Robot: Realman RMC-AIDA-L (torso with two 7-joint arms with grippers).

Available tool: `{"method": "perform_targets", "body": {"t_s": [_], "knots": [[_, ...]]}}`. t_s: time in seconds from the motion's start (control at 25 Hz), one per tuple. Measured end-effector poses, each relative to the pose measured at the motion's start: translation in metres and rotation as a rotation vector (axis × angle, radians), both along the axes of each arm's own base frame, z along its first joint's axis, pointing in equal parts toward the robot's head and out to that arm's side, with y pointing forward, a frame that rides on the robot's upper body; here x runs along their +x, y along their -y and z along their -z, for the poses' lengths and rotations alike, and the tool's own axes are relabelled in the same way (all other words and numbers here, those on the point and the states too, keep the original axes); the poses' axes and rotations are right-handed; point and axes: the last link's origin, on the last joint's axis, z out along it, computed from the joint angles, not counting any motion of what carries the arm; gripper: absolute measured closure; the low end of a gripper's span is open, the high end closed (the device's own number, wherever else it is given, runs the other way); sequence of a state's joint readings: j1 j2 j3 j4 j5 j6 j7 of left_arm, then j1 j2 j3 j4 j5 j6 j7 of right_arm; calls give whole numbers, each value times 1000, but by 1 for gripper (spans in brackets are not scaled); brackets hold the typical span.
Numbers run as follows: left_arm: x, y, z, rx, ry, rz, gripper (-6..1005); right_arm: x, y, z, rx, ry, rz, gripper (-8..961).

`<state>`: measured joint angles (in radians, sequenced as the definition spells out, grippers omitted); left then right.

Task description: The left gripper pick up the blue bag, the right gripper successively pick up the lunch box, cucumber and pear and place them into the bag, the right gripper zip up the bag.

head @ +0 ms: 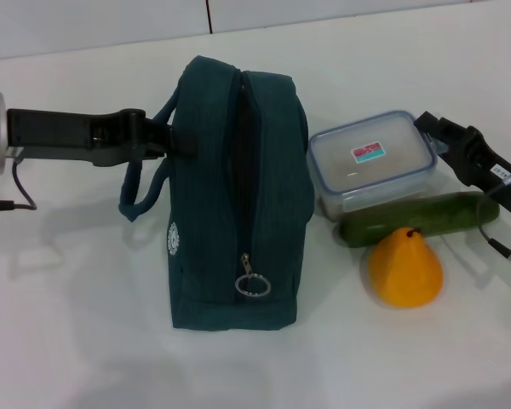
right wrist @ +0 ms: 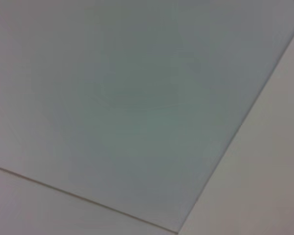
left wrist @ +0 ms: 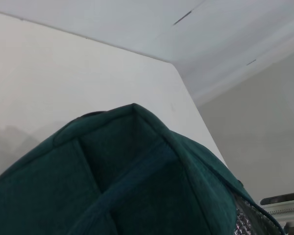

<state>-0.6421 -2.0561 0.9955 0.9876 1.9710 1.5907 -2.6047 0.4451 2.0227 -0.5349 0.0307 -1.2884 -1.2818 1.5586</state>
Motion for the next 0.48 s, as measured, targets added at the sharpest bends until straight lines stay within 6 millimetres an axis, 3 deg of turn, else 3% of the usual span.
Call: {"method": "perform_targets", "body": {"t_s": [0.32,0.48], "knots": [[-1,0,0,-4,1,-1,948,-2,7,-8,29,-22,-47,766],[-1,0,0,-5,1,-1,948,-3,9,-11,43,-34,-57,825]]}}
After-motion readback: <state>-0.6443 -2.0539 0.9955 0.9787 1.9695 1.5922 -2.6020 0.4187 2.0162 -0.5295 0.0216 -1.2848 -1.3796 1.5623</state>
